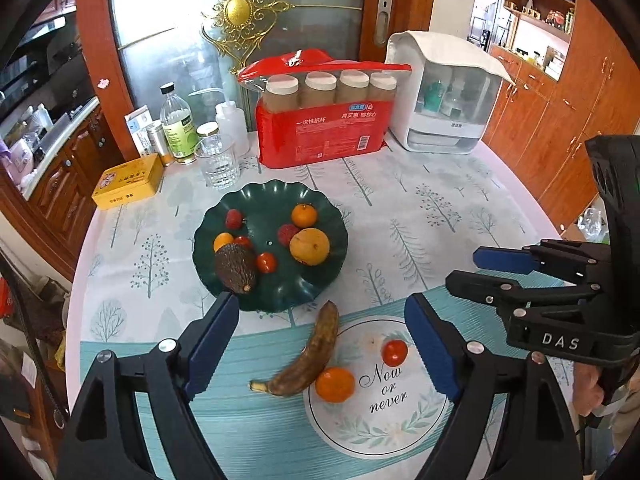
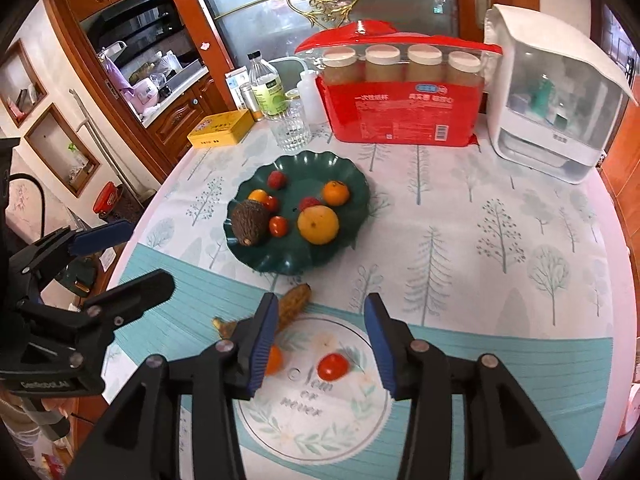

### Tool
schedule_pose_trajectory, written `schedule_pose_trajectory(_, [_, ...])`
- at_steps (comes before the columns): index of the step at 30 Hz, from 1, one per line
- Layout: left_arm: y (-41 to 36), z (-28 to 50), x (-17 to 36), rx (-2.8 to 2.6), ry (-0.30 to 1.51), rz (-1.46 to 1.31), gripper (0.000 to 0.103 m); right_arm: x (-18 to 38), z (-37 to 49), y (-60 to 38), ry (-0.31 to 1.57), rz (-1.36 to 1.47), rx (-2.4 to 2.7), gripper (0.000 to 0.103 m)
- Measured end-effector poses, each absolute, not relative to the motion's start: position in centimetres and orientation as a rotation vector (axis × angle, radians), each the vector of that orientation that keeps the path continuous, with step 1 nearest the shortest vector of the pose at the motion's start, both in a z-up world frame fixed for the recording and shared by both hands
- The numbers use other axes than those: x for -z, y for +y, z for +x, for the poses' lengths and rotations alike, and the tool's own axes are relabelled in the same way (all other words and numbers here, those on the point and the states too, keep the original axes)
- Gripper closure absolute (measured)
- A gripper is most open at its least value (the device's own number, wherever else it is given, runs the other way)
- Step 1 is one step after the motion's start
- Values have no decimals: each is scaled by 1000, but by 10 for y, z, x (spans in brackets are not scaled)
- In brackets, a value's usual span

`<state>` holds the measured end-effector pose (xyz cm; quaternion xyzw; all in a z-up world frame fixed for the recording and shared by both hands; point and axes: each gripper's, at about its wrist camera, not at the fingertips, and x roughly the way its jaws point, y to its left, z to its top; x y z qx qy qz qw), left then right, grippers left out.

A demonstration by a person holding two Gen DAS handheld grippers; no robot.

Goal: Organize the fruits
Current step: 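Move both tools back toward the white plate, then grasp the tangerine with the left tool while the right tool grasps a cherry tomato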

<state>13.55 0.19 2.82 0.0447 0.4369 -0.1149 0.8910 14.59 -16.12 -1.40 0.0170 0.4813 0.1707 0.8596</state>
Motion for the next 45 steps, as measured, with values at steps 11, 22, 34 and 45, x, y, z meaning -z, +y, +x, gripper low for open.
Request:
schedule_pose_trajectory(11, [-3,105,18,103,921,45,17,47,133,-182,1028,6,-342,58])
schedule_pose_trajectory(22, [0,100,96,5,1024,-63,17,108,136,-168,1073,-74,-397,58])
schedule_pose_trajectory(34, [5,112,149,-48,1087,-153,17,161,133,-153,1126,-138,-473,58])
schedule_pose_trajectory(45, [11,119,166,-39,1112,-218,23,172,139,-142,1118,-111,-525,58])
